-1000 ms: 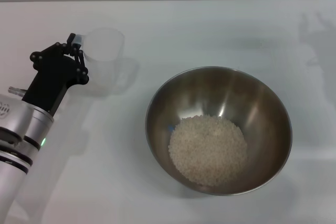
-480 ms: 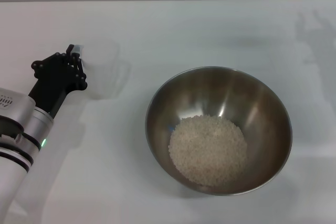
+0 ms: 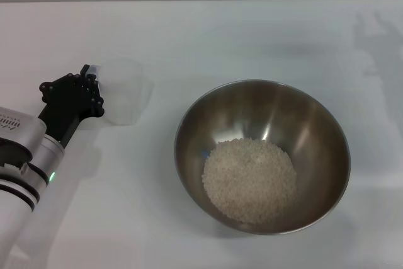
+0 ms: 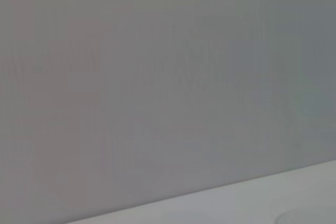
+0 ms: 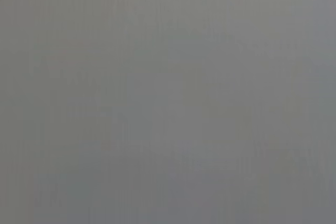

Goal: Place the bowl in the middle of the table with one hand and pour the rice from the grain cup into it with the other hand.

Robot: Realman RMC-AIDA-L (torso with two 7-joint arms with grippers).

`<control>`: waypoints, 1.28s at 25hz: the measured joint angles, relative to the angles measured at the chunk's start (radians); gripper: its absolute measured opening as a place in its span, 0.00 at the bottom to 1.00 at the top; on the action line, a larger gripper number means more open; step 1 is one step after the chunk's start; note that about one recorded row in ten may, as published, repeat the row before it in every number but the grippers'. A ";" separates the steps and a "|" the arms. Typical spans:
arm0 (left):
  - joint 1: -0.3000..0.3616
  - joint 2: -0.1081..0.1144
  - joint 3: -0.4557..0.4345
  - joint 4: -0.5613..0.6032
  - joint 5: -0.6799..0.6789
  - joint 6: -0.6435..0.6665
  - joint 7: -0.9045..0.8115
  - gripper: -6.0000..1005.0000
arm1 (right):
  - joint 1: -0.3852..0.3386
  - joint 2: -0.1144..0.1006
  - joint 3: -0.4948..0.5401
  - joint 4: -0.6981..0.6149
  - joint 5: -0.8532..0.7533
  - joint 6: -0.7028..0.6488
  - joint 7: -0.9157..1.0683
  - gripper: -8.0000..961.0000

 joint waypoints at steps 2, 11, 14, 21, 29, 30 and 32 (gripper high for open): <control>0.000 0.000 0.001 0.000 0.000 -0.007 0.000 0.05 | -0.001 0.000 -0.001 0.000 0.000 0.000 0.000 0.38; 0.026 0.000 0.002 -0.021 0.000 -0.018 -0.010 0.05 | -0.003 0.000 -0.001 0.000 0.000 0.000 0.002 0.38; 0.044 0.000 0.003 -0.028 0.006 -0.013 -0.014 0.08 | -0.002 -0.001 -0.001 0.001 0.000 0.000 0.002 0.38; 0.091 0.003 0.038 -0.031 0.009 0.043 -0.020 0.38 | 0.000 -0.003 -0.001 0.006 0.000 -0.001 0.001 0.38; 0.146 0.005 0.075 -0.023 0.009 0.101 -0.022 0.38 | 0.002 -0.007 0.009 0.006 0.000 -0.002 -0.003 0.38; 0.146 0.005 0.075 -0.023 0.009 0.101 -0.022 0.38 | 0.002 -0.007 0.009 0.006 0.000 -0.002 -0.004 0.38; 0.186 0.006 0.085 -0.026 0.009 0.157 -0.022 0.38 | 0.002 -0.007 0.009 0.006 0.000 -0.002 -0.005 0.38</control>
